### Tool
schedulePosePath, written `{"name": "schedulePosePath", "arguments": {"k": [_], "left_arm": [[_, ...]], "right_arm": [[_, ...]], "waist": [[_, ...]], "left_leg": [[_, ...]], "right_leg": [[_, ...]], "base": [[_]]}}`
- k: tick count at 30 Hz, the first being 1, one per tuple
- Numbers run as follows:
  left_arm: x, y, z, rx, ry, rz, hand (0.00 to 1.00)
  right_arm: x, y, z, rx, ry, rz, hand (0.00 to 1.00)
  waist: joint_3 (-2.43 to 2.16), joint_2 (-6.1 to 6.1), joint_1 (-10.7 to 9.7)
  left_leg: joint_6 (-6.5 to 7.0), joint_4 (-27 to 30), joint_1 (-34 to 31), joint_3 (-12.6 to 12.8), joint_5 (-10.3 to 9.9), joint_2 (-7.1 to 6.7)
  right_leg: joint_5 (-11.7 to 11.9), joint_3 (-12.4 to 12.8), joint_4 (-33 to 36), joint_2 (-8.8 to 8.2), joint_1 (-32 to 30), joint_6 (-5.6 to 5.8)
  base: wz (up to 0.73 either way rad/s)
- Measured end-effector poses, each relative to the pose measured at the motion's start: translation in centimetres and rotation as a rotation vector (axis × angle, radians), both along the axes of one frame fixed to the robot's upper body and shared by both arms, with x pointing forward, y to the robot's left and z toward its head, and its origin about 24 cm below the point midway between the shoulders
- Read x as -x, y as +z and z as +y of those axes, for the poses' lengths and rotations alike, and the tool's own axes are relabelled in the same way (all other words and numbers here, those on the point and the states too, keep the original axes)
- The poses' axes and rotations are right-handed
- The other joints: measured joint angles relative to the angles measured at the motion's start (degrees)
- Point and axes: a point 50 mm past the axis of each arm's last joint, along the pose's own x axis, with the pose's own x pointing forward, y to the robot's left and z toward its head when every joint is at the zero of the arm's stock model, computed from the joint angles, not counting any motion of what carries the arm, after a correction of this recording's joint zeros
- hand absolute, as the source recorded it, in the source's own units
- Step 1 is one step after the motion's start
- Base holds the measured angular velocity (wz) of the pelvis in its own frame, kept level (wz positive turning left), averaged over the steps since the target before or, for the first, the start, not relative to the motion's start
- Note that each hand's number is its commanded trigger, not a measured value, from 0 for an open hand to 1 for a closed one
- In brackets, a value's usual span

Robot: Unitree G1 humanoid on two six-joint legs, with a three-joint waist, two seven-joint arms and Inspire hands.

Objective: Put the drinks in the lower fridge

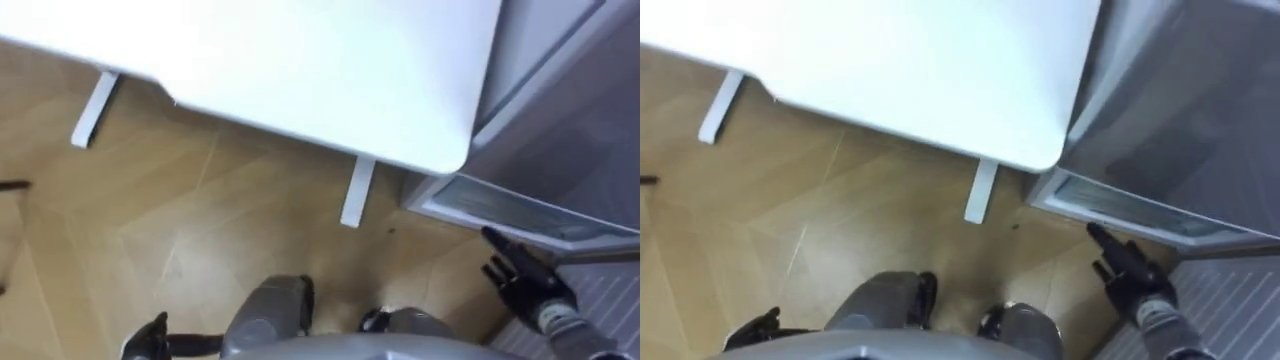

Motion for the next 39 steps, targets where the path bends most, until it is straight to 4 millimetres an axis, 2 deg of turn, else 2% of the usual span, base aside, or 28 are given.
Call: {"name": "schedulePosePath", "arguments": {"k": [1, 4, 5, 7, 8, 13, 19, 23, 27, 31, 34, 39], "left_arm": [[0.0, -0.1, -0.2, 0.006, -0.001, -0.003, 0.0], [-0.8, -0.1, -0.8, 0.018, 0.004, -0.046, 0.0], [-1.1, -0.1, -1.2, 0.022, 0.01, -0.067, 0.0], [-0.8, -0.1, -1.1, 0.014, 0.018, -0.057, 0.0], [-1.0, -0.1, -1.3, 0.012, 0.026, -0.065, 0.0], [-1.1, -0.2, -1.5, 0.005, 0.064, -0.08, 0.0], [-0.7, -0.3, -1.7, 0.013, 0.117, -0.07, 0.0], [-0.5, -0.5, -1.9, 0.027, 0.148, -0.052, 0.0], [-0.4, -0.5, -2.1, 0.041, 0.151, -0.041, 0.0], [0.3, -0.6, -2.0, 0.048, 0.159, -0.028, 0.0], [0.3, -0.6, -2.0, 0.045, 0.145, -0.025, 0.0], [-0.3, -0.5, -1.7, 0.026, 0.133, -0.035, 0.0]], "right_arm": [[0.8, -0.4, 0.7, -0.024, -0.002, 0.014, 0.0], [2.5, -0.8, 1.7, -0.053, 0.009, 0.039, 0.0], [2.7, -1.0, 2.1, -0.064, 0.01, 0.042, 0.0], [2.9, -1.1, 2.7, -0.078, 0.009, 0.044, 0.0], [3.3, -1.3, 3.0, -0.088, 0.006, 0.051, 0.0], [3.5, -1.5, 3.9, -0.119, 0.004, 0.053, 0.0], [3.2, -1.5, 4.1, -0.127, 0.036, 0.051, 0.0], [3.2, -1.5, 4.3, -0.126, 0.067, 0.06, 0.0], [3.7, -1.5, 4.1, -0.12, 0.049, 0.072, 0.0], [3.8, -1.4, 3.4, -0.078, 0.058, 0.104, 0.0], [3.9, -1.4, 3.1, -0.048, 0.089, 0.136, 0.0], [3.5, -1.2, 2.1, 0.031, 0.097, 0.187, 0.0]], "waist": [[0.05, -0.15, -0.8], [-0.11, -0.51, -1.11], [-0.15, -0.7, -1.08], [-0.19, -0.52, -1.61], [-0.18, -0.65, -2.32], [-0.29, -1.21, -2.53], [-0.33, -0.91, -2.42], [-0.24, -0.34, -2.46], [-0.61, 0.22, -2.65], [-0.64, 1.02, -4.5], [-0.6, 0.89, -5.67], [-0.56, 0.53, -6.22]], "left_leg": [[-0.04, -1.46, 2.03, 0.1, 0.12, 0.03], [-0.04, -4.16, 6.08, 1.31, 0.12, 0.02], [-0.04, -5.46, 7.67, 2.32, 0.12, 0.15], [-0.04, -6.79, 9.55, 2.7, 0.12, 0.29], [-0.02, -7.64, 10.64, 2.89, 0.13, 0.23], [0.01, -9.31, 13.94, 4.9, 0.15, 0.34], [0.19, -10.75, 16.51, 7.07, 0.22, 0.9], [0.33, -11.4, 17.18, 7.3, 0.29, 1.14], [0.4, -11.46, 17.44, 7.62, 0.38, 1.21], [0.46, -11.8, 18.69, 7.68, 0.48, 1.13], [0.43, -12.1, 19.22, 8.18, 0.56, 1.19], [0.44, -12.94, 20.32, 9.46, 0.74, 1.28]], "right_leg": [[0.55, -0.09, -1.82, 0.26, 2.15, 0.16], [1.82, 0.69, -5.41, 1.03, 5.68, 0.5], [2.09, 1.66, -6.49, 1.3, 6.78, 0.56], [3.0, 1.88, -8.56, 1.92, 8.62, 0.76], [3.24, 1.93, -9.6, 1.97, 9.68, 0.9], [3.75, 3.88, -10.6, 2.02, 11.75, 1.25], [4.99, 6.47, -12.3, 2.71, 13.44, 1.47], [5.45, 7.44, -12.39, 3.09, 13.86, 1.34], [5.63, 7.9, -12.3, 3.13, 14.04, 1.27], [5.71, 8.04, -12.4, 3.13, 15.06, 1.29], [5.71, 8.49, -12.34, 3.16, 15.18, 1.29], [5.72, 9.8, -12.21, 3.18, 15.12, 1.27]], "base": [[-0.07], [-0.22], [-0.41], [-0.24], [-0.09], [-0.23], [-0.19], [-0.12], [-0.06], [0.0], [-0.07], [-0.15]]}}
